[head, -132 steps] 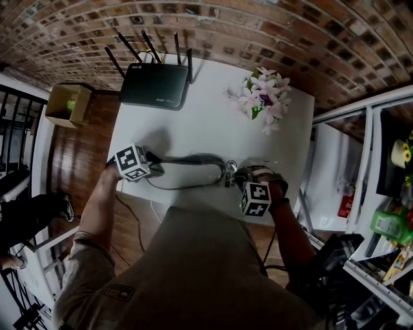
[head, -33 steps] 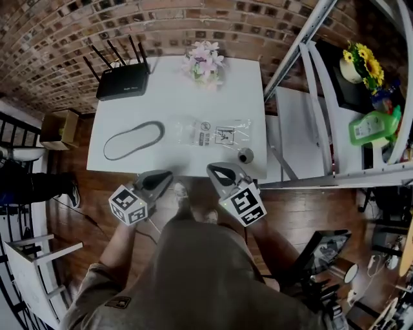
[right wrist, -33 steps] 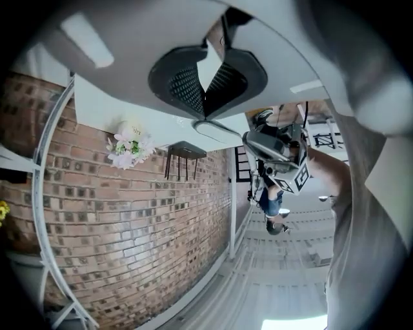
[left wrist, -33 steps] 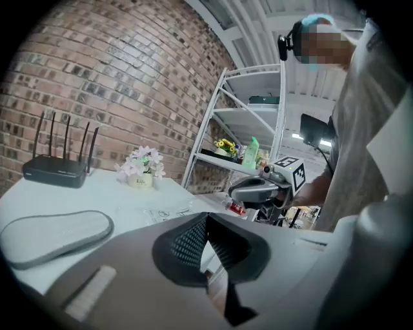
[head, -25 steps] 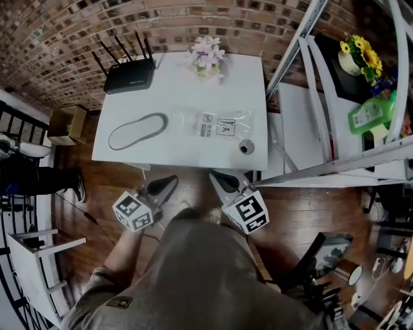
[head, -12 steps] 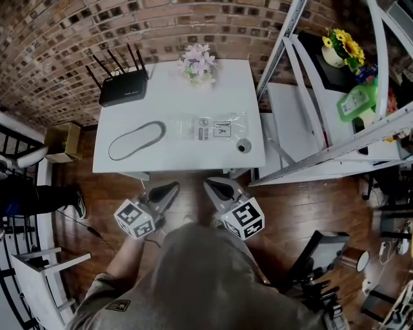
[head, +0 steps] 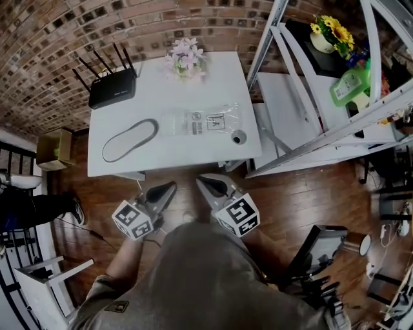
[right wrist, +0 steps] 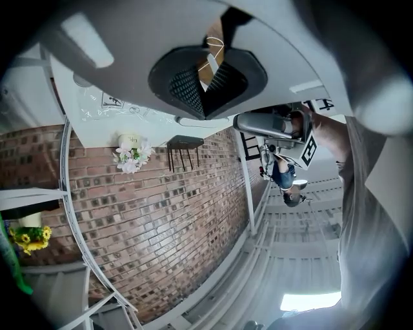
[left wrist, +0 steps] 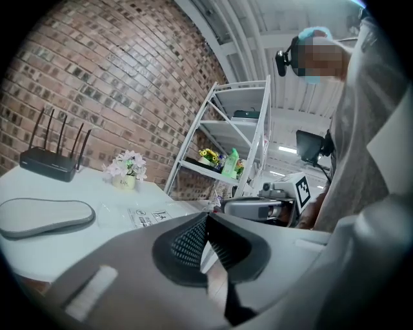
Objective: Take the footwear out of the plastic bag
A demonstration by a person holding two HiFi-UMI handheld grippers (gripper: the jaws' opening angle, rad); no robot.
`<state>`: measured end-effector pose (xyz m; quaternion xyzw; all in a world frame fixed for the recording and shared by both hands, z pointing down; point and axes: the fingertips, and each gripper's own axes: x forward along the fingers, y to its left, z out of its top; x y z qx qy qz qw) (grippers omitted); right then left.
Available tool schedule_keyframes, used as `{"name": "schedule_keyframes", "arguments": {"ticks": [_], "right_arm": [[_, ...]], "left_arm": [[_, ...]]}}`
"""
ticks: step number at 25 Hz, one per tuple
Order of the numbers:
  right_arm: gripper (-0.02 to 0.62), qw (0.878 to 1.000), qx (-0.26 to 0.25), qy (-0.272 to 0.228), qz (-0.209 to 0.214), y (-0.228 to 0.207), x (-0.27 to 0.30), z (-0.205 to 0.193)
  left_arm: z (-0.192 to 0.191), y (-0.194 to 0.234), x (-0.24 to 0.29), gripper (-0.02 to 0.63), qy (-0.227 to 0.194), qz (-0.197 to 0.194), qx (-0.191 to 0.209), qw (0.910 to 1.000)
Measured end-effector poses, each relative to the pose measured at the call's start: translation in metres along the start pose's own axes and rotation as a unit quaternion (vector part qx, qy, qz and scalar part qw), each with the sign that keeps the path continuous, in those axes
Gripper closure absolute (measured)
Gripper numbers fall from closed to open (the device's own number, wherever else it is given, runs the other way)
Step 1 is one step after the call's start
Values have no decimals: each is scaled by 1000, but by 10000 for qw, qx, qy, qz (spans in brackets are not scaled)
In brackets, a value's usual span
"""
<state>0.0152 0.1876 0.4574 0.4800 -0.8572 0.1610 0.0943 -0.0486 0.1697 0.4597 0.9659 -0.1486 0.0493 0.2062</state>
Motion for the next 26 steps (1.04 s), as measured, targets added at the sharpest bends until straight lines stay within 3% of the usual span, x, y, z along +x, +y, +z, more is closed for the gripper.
{"name": "schedule_keyframes", "arguments": {"ticks": [26], "right_arm": [[583, 9998, -170, -28, 37, -2, -15, -3]], "left_arm": [[-7, -22, 9, 604, 105, -126, 185, 9997]]}}
